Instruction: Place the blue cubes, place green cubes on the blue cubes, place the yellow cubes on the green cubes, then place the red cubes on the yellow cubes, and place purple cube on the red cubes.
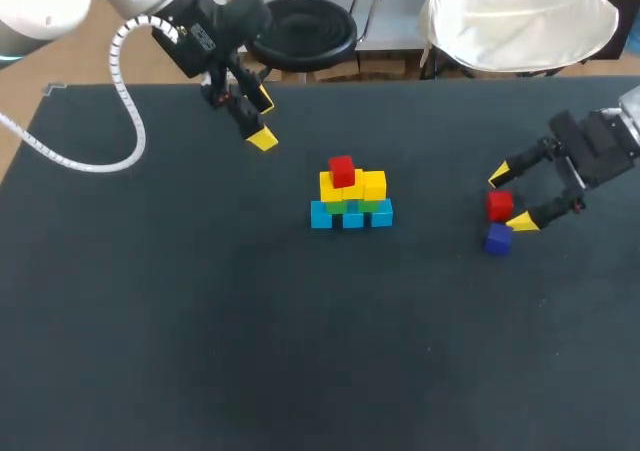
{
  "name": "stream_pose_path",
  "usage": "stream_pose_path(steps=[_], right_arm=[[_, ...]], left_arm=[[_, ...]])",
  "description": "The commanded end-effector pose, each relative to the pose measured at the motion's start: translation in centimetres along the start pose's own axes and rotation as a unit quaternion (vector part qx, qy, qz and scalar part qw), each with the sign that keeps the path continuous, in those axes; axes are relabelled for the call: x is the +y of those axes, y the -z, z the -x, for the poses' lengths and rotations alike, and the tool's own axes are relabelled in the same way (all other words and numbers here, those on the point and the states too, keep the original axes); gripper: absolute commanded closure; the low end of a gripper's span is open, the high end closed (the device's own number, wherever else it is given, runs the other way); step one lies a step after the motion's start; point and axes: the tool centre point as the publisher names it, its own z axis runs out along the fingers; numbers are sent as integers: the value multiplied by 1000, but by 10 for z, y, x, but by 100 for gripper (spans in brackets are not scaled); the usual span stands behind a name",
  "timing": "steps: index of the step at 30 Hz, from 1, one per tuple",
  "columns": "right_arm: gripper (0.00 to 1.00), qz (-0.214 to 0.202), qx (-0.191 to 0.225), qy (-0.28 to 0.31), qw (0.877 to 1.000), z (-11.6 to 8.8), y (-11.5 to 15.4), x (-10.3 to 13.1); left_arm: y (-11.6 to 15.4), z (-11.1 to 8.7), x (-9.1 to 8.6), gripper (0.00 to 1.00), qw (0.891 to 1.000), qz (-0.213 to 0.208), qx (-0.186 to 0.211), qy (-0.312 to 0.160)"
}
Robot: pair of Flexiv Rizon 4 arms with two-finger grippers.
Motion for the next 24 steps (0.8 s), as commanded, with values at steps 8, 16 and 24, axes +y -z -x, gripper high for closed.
stream_pose_path(steps=[8,16,24], right_arm=[[3,-4,-4,2,1000,0,3,-1],[0,-3,0,3,1000,3,4,-4],[6,0,2,0,1000,5,5,-6]], left_arm=[[0,-1,-1,0,1000,1,-1,-1],[0,-1,-1,0,1000,1,-1,-1],[0,-1,-1,0,1000,1,-1,-1]])
